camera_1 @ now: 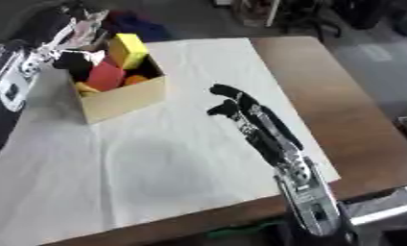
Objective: Pick up objects on the table and place them in the box.
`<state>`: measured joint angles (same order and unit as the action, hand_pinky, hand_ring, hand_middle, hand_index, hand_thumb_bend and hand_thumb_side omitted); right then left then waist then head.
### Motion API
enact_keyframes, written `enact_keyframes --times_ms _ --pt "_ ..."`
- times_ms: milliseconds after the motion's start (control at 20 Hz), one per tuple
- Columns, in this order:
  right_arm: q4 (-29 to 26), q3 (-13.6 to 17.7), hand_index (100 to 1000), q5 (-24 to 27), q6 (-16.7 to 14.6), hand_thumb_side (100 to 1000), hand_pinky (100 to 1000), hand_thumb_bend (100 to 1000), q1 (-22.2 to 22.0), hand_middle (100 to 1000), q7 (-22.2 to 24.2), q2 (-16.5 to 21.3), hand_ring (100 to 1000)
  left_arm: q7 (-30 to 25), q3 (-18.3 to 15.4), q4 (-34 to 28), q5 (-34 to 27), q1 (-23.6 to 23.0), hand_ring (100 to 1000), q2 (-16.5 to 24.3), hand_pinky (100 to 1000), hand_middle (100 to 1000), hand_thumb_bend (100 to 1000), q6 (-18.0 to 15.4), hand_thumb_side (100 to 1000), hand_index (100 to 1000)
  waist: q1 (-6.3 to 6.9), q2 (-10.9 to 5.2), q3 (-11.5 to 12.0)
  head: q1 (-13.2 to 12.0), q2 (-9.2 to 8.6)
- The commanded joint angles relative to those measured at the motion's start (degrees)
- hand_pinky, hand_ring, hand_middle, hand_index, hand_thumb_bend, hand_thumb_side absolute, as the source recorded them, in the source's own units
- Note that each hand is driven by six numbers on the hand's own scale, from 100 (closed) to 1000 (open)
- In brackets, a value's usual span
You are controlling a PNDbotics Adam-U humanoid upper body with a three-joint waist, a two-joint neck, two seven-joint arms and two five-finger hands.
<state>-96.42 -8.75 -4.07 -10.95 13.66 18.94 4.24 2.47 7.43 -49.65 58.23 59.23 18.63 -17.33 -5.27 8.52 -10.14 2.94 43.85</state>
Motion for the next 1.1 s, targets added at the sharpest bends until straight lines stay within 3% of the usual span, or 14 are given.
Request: enact_keyframes --times_ms 50,350,500,650,850,1100 --pt "-0.52 0.78 927 -0.07 -0.05 859 877 100 0.59 893 -0.44 0.93 745 -1.04 0.97 -6.57 -10.99 0.61 718 3.8 826 768 100 -1.37 361 903 -0.03 -0.56 0.47 0.78 0.27" --pt "-0.6 1.43 926 -0.3 -0.16 850 873 100 0.17 890 -1.71 2.09 740 -7.06 2.23 -26.94 -36.13 -5.04 690 14.41 800 721 100 0.89 389 885 0.89 -0.87 2.58 1.97 0.27" --pt "-0.7 1.72 924 -0.29 -0.2 844 868 100 -0.13 885 -2.62 2.73 735 -7.85 -0.19 -37.15 -46.86 -10.02 681 19.73 789 707 100 3.79 404 871 1.32 -0.98 3.79 2.2 0.27" --pt "-0.83 1.79 923 -0.21 -0.25 839 863 100 -0.36 881 -3.43 3.36 731 -6.47 -3.78 -45.67 -53.69 -16.19 672 23.34 781 694 100 6.78 464 861 1.72 -0.98 5.0 1.95 0.27" --pt "-1.09 1.98 921 0.13 -0.28 833 859 100 -0.55 875 -4.35 4.0 725 -4.14 -8.1 -53.66 -59.12 -25.13 666 24.49 778 684 100 9.12 536 854 2.09 -1.02 6.62 1.21 0.27" --pt "-1.5 2.35 909 1.67 -0.02 822 849 100 -0.54 861 -5.99 4.34 709 -2.78 -11.57 -57.94 -62.03 -33.52 652 21.16 766 664 100 10.26 552 839 2.2 -1.09 8.52 0.34 0.27"
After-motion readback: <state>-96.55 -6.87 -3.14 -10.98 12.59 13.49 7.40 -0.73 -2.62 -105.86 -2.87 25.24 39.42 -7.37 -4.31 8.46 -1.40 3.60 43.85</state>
